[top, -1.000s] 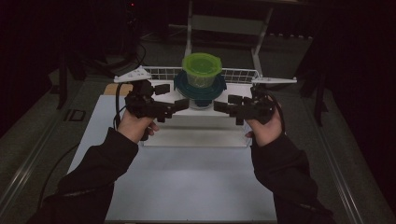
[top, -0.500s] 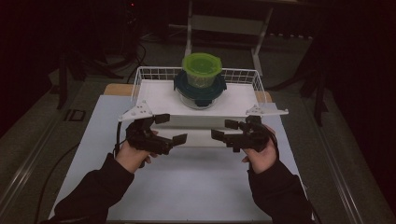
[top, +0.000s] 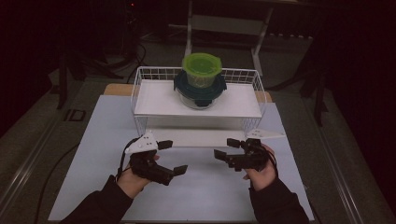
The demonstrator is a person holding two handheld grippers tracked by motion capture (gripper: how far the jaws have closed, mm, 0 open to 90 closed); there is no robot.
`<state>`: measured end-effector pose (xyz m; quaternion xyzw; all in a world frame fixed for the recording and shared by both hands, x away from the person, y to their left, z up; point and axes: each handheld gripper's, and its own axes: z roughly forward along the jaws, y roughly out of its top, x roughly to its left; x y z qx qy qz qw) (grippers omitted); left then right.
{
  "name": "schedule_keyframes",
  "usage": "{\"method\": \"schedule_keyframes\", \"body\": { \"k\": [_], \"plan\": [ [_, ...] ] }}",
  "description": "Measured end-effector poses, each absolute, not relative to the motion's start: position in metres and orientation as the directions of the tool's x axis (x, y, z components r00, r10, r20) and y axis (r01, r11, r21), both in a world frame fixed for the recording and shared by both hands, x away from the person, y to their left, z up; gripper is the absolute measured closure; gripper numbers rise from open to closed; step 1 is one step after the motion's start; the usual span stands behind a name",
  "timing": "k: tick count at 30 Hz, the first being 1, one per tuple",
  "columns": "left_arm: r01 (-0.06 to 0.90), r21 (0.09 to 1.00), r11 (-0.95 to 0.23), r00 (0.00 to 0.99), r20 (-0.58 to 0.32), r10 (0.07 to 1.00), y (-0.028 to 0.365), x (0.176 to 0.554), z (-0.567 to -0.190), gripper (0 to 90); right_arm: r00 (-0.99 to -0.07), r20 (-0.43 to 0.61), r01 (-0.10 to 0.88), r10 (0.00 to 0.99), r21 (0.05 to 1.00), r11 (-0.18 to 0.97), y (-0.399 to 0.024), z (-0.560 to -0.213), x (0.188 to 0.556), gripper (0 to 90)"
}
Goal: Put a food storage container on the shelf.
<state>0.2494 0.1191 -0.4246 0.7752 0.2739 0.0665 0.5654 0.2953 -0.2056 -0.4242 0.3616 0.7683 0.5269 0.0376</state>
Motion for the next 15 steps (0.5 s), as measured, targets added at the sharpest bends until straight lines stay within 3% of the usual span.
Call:
{"method": "schedule_keyframes", "body": {
  "k": [7,15],
  "plan": [
    [0.329,0.916,-0.229,0.860,-0.190,0.473,0.114,0.240,-0.440,0.7,-0.725,0.328,0.529,0.605,0.828,0.185,-0.211,-0.449,0.288,19.5],
    [0.333,0.922,-0.200,0.858,-0.208,0.469,0.114,0.235,-0.449,0.7,-0.728,0.300,0.506,0.616,0.842,0.188,-0.215,-0.454,0.284,19.3]
  ]
}}
